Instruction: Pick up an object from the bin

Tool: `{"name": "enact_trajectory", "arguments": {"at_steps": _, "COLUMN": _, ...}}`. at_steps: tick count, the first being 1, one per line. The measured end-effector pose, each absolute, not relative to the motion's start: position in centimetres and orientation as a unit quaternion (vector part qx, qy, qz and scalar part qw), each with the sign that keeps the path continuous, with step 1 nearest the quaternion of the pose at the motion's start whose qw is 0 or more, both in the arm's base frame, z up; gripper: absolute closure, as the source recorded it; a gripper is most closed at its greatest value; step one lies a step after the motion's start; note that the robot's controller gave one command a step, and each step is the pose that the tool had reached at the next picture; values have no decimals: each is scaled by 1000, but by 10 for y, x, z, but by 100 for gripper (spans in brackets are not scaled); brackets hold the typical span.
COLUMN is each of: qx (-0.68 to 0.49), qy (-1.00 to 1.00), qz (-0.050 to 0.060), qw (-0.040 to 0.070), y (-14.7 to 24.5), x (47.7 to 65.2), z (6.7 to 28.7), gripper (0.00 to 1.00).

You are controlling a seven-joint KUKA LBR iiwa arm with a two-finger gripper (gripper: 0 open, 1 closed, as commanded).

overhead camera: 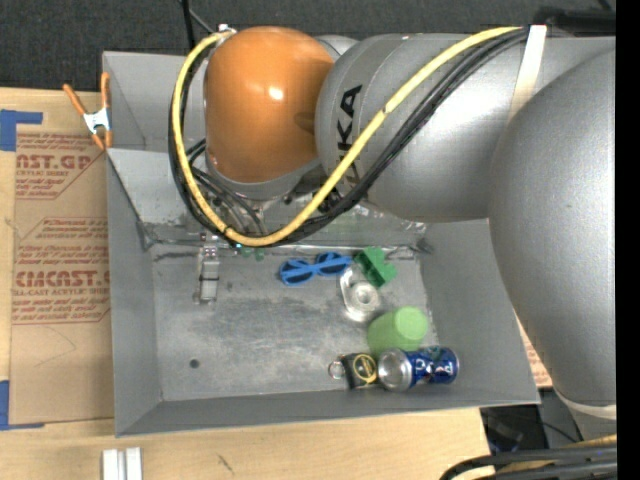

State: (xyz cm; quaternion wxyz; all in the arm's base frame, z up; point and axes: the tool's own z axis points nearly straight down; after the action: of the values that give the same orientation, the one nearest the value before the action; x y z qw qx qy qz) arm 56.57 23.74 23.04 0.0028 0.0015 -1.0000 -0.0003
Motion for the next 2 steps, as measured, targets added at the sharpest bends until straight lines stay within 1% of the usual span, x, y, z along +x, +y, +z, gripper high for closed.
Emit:
{"name": "enact_trajectory", "arguments": {"at_steps": 1, "qx": 1, "qy": -1000, "qz": -1, "qw": -1, "y": 236, "x": 568, "z": 234, "gripper": 100}}
{"name": "enact_trajectory", "arguments": {"at_steps": 2, "qx": 23, "qy": -1000, "qz": 1, "qw": 3, "y": 209, "x": 568, "z": 118, "gripper": 100}}
